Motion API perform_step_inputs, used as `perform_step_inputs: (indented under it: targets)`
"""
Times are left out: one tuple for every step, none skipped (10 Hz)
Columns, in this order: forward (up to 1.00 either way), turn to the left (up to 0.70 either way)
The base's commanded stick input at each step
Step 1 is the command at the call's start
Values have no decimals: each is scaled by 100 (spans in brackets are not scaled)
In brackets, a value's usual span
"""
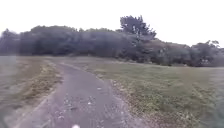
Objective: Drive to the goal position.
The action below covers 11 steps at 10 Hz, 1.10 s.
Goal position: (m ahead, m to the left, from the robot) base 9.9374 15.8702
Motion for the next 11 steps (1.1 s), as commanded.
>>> perform_step_inputs:
  targets:
    - [60,15]
    - [60,15]
    - [60,15]
    - [60,15]
    - [60,15]
    - [60,15]
    - [60,15]
    - [60,15]
    - [60,15]
    - [60,15]
    - [60,15]
